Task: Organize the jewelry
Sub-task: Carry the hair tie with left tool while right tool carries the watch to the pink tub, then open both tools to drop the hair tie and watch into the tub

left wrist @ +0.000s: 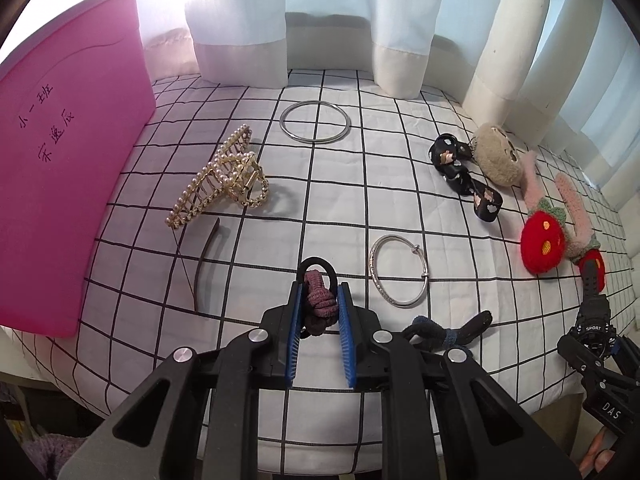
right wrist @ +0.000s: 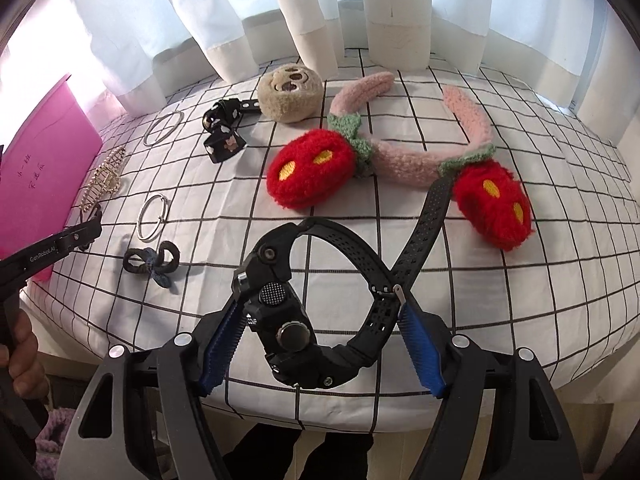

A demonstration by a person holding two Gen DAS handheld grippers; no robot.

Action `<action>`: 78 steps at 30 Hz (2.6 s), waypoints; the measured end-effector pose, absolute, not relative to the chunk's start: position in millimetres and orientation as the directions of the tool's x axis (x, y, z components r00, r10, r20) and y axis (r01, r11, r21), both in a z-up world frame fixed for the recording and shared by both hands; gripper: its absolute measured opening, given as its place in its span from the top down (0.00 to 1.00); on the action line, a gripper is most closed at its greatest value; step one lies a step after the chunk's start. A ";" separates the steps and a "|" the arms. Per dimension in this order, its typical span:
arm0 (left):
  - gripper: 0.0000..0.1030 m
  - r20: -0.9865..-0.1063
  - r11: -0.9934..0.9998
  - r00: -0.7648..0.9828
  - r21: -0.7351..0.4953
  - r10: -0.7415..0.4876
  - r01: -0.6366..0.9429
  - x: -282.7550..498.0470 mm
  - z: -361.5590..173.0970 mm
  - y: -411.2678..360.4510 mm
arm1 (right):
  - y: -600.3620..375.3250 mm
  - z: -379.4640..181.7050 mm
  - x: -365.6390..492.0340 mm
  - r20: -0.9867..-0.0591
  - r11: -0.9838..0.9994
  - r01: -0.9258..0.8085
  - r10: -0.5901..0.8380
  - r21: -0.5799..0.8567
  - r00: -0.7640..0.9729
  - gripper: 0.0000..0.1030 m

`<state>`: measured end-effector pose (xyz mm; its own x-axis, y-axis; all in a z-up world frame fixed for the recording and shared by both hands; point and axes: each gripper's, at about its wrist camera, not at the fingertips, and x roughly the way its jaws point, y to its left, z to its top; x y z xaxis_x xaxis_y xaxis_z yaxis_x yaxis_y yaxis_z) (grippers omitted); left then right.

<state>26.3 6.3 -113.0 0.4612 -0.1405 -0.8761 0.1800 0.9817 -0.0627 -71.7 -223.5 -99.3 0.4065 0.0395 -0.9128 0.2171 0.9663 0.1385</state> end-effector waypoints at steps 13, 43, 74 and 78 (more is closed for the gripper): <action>0.83 -0.790 0.995 0.605 -0.096 -0.099 0.037 1.1 -29.7 14.3 | -219.8 -16.6 -23.2 -0.821 0.988 -0.041 0.149 0.152 0.552 0.31; 0.83 -0.745 0.905 0.645 -0.138 0.173 -0.402 42.1 72.4 285.0 | 156.5 118.0 190.3 -0.682 0.654 -0.707 0.648 0.271 0.338 0.31; 0.81 -0.976 0.853 0.218 -0.121 -0.009 -0.507 127.7 -40.1 358.6 | 259.9 -27.8 294.1 -0.968 0.732 -0.634 0.212 0.248 -0.135 0.31; 0.58 -0.979 0.854 0.202 -0.099 0.007 -0.510 127.8 -40.1 359.0 | 262.6 -35.7 302.7 -0.972 0.759 -0.607 0.177 0.236 -0.156 0.31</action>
